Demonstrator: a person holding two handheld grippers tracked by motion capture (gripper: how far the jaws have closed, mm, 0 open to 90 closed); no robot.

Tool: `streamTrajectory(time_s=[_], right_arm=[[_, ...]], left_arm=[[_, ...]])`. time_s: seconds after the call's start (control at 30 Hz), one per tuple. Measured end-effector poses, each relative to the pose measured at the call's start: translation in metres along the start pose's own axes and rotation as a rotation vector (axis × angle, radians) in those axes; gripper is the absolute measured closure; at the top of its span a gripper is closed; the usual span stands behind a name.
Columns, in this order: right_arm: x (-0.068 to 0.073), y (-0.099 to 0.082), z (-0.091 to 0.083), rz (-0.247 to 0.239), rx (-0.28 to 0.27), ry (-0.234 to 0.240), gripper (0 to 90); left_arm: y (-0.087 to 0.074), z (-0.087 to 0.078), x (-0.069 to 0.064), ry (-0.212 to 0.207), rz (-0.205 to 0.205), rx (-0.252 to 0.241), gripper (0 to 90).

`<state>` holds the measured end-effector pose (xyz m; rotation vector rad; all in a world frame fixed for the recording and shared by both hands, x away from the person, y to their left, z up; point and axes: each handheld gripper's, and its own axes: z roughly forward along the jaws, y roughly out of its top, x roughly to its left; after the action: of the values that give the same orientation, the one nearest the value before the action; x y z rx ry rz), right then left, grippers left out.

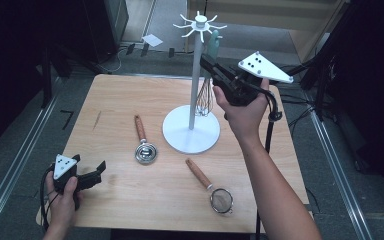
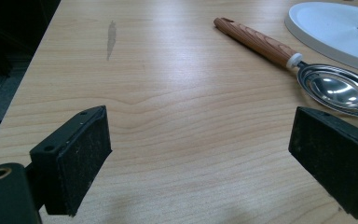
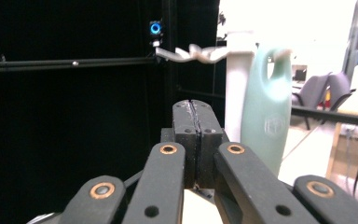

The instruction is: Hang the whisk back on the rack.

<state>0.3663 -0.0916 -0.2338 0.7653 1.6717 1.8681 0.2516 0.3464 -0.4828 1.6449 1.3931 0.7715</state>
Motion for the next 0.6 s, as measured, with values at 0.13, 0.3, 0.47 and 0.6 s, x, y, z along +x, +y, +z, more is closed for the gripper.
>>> streamTrajectory(time_s=[0.13, 0.3, 0.47, 0.6], right_arm=[[0.007, 0.010, 0.003, -0.017, -0.026, 0.012, 90.0], [0.016, 0.019, 0.009, -0.055, -0.039, -0.021, 90.0], [0.015, 0.023, 0.012, -0.046, -0.051, -0.040, 90.0], [0.015, 0.022, 0.013, -0.049, -0.051, -0.056, 90.0]], left_arm=[[0.000, 0.000, 0.000, -0.001, 0.001, 0.001, 6.1], [0.000, 0.000, 0.000, -0.001, 0.001, 0.001, 6.1], [0.000, 0.000, 0.000, -0.004, 0.000, 0.001, 6.1], [0.000, 0.000, 0.000, -0.006, 0.000, 0.001, 6.1]])
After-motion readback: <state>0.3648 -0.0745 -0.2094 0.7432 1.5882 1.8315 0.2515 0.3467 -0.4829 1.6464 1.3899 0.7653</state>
